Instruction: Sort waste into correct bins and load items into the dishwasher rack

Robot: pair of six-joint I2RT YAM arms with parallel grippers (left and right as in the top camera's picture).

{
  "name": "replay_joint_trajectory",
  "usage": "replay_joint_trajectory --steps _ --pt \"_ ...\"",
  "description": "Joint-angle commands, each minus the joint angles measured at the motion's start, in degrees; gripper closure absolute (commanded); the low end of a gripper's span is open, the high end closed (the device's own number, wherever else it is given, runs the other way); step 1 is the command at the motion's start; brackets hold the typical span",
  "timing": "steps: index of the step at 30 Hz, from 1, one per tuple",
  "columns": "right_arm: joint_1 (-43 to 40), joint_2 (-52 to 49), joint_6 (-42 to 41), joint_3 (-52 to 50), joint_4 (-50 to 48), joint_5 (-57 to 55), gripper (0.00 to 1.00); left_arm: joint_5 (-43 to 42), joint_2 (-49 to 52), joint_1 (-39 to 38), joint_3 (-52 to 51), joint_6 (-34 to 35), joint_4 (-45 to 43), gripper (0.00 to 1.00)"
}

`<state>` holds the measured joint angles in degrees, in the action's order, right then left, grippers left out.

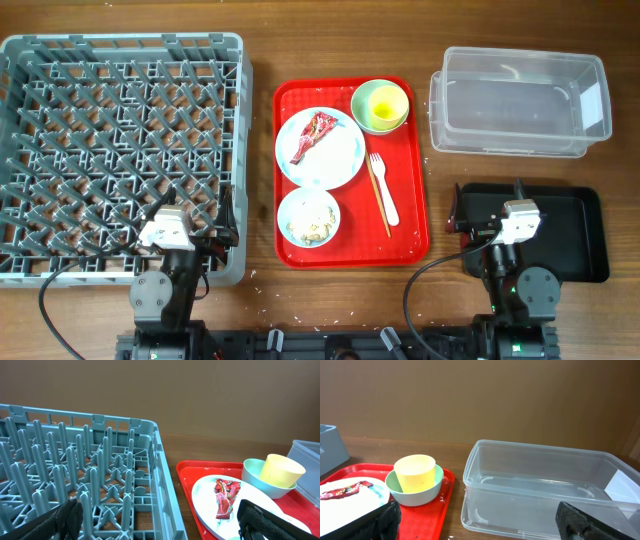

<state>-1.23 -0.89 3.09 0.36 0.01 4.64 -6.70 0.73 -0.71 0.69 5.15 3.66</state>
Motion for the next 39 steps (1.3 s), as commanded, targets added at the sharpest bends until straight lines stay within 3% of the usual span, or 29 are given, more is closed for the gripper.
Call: replay_joint_trajectory --steps 1,5,8,10,15,19,21,23,26,28,31,34,37,39 --pt "0.28 0.61 -0.17 -0.07 -0.11 -0.72 0.00 -0.22 -0.35 -0.15 -0.37 -0.87 0.17 0.00" --pt "0.28 0.61 -0.22 -0.07 -0.11 -0.72 0.00 -0.35 -0.35 -0.15 -0.37 2.12 0.15 0.00" --pt "0.28 0.61 -0.20 -0.07 -0.11 -0.72 0.00 -4.07 -0.35 -0.15 -0.37 18.38 -0.26 0.00" --pt "0.28 0.61 -0.22 -0.07 -0.11 -0.74 0.00 -16.41 -0.35 -0.15 -0.37 31.21 -4.00 0.00" --pt "0.28 0.61 -0.22 -0.07 -0.11 -0.72 0.00 -31.45 -0.35 -0.15 -0.35 31.78 -15.96 0.00" --pt "0.28 0.61 -0.22 -0.07 -0.11 -0.72 0.00 -28.15 -0.17 -0.13 5.33 29.90 -20.04 0.00" --pt "0.28 0.61 -0.22 -0.07 -0.11 -0.74 0.00 -25.94 2.21 -0.15 13.60 25.31 -9.81 0.00" --pt "0.28 0.61 -0.22 -0.07 -0.11 -0.74 0.00 -23.41 10.19 -0.15 26.38 18.12 8.37 0.00" --pt "0.28 0.61 -0.22 -0.07 -0.11 -0.72 0.00 -23.67 29.46 -0.22 47.74 8.70 31.21 0.00" --pt "0.28 0.61 -0.20 -0.07 -0.11 -0.72 0.00 -23.37 45.62 -0.85 67.10 2.86 52.37 0.00" --pt "0.28 0.61 -0.20 -0.07 -0.11 -0.74 0.00 -28.44 61.40 -2.19 87.52 2.80 71.78 0.00" --pt "0.28 0.61 -0.22 -0.07 -0.11 -0.74 0.00 -33.79 69.33 -3.58 91.47 6.62 73.57 0.00" --pt "0.28 0.61 -0.20 -0.07 -0.11 -0.72 0.00 -15.45 73.11 -14.60 91.47 12.63 75.60 0.00" --pt "0.28 0.61 -0.20 -0.07 -0.11 -0.74 0.00 1.22 75.49 -24.61 91.47 21.35 75.25 0.00"
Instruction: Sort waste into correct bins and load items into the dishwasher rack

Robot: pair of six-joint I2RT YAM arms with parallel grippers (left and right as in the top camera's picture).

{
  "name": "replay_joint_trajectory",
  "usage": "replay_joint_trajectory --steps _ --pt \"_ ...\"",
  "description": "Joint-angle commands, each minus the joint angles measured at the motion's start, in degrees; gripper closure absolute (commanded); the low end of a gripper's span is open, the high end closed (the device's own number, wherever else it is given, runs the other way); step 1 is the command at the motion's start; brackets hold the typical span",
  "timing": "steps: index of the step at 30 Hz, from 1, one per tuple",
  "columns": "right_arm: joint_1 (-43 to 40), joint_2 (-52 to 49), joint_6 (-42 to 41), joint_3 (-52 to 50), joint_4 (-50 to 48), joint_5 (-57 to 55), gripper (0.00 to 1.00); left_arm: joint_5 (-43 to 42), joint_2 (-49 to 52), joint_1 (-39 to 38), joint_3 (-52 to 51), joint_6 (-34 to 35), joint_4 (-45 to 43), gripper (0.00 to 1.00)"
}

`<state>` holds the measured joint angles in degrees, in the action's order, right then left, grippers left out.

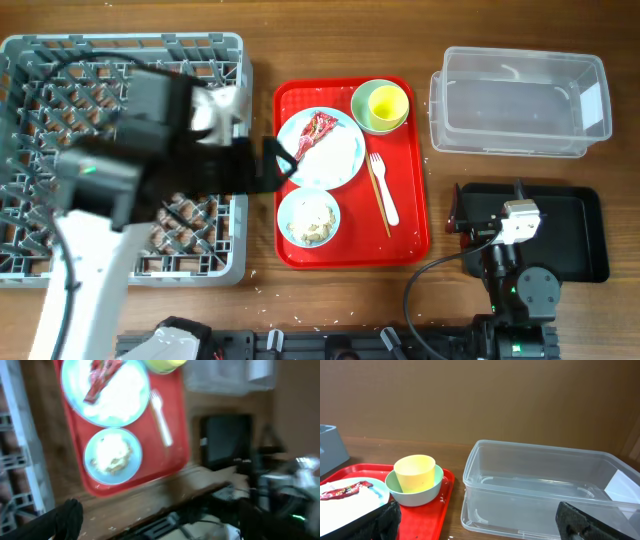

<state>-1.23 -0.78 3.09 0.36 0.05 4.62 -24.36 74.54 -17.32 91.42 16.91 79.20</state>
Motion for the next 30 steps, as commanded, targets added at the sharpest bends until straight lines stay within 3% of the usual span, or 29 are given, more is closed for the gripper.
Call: replay_joint_trajectory --steps 1,4,12,16,21,24,30 --pt "0.28 0.50 -0.22 -0.07 -0.15 -0.70 0.00 23.58 2.82 -11.54 0.74 12.02 -1.11 0.00" --pt "0.28 0.50 -0.22 -0.07 -0.15 -0.70 0.00 25.94 5.62 -15.54 0.74 12.31 -5.11 0.00" --pt "0.28 0.50 -0.20 -0.07 -0.15 -0.72 0.00 25.97 7.98 -15.85 0.74 12.24 -7.21 0.00" --pt "0.28 0.50 -0.20 -0.07 -0.15 -0.70 0.00 40.06 9.88 -14.53 0.74 12.33 -6.88 0.00" --pt "0.28 0.50 -0.22 -0.07 -0.15 -0.72 0.00 38.34 9.70 8.07 0.74 12.57 -1.70 0.00" --pt "0.28 0.50 -0.17 -0.07 -0.15 -0.70 0.00 26.16 9.73 21.64 0.74 12.52 1.55 0.00" --pt "0.28 0.50 -0.24 -0.07 -0.17 -0.68 0.00 23.30 9.73 32.63 0.74 12.52 1.64 0.00"
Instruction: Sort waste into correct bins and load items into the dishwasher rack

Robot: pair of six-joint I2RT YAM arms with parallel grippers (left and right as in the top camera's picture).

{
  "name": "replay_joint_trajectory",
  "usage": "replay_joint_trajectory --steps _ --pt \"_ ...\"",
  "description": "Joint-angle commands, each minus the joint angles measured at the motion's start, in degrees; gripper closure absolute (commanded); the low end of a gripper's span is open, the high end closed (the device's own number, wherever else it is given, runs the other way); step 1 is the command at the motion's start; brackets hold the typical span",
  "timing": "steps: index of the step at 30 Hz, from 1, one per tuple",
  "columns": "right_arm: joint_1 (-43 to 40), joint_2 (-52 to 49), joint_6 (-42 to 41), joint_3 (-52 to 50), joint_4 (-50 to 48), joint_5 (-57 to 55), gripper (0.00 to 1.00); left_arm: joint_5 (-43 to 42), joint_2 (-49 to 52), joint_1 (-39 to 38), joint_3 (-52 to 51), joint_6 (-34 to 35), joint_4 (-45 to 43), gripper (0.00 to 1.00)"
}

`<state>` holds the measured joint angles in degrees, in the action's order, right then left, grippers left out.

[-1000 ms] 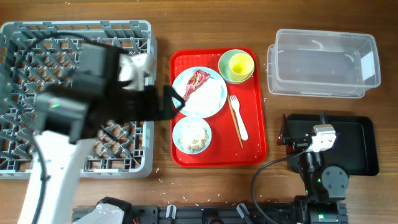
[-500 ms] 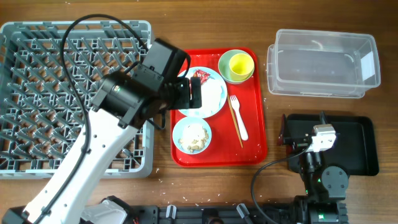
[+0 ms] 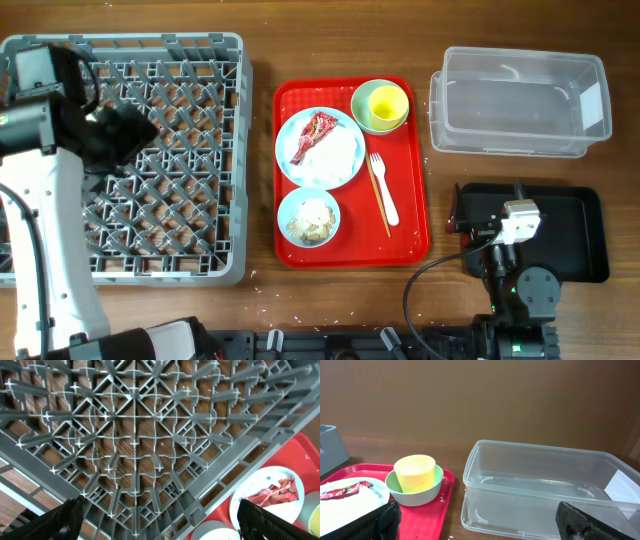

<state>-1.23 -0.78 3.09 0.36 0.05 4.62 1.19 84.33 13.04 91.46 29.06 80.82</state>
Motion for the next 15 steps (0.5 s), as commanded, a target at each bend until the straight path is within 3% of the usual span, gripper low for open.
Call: replay_joint_trajectory --steps 1,2,4,6,7,9,11,12,15 --pt "0.31 0.50 -2.93 -0.07 -2.19 3.21 0.00 -2.25 -0.07 2.36 0.70 0.35 0.02 0.00" --pt "0.31 0.50 -11.85 -0.07 -4.57 12.68 0.00 -2.23 -0.07 2.36 0.70 0.37 0.02 0.00" --pt "0.31 0.50 -43.98 -0.07 -7.82 30.25 0.00 -2.23 -0.07 2.36 0.70 0.35 0.02 0.00" --pt "0.31 0.50 -77.72 -0.07 -3.82 34.60 0.00 -2.23 -0.07 2.36 0.70 0.37 0.02 0.00" --pt "0.31 0.50 -87.86 -0.07 -4.26 34.56 0.00 -2.23 -0.07 2.36 0.70 0.35 0.02 0.00" --pt "0.31 0.42 -90.51 0.00 -28.26 32.96 0.00 -2.25 -0.07 2.36 0.70 0.37 0.02 0.00" --pt "0.28 -0.55 -94.14 4.13 -36.33 23.54 0.00 -2.25 -0.07 2.36 0.70 0.37 0.02 0.00" --pt "0.28 -1.62 -92.37 7.32 -34.40 21.46 0.00 -2.23 -0.07 2.36 0.70 0.35 0.02 0.00" --pt "0.31 -13.97 -67.91 29.11 -13.42 25.40 0.00 -2.25 -0.07 2.36 0.70 0.37 0.02 0.00"
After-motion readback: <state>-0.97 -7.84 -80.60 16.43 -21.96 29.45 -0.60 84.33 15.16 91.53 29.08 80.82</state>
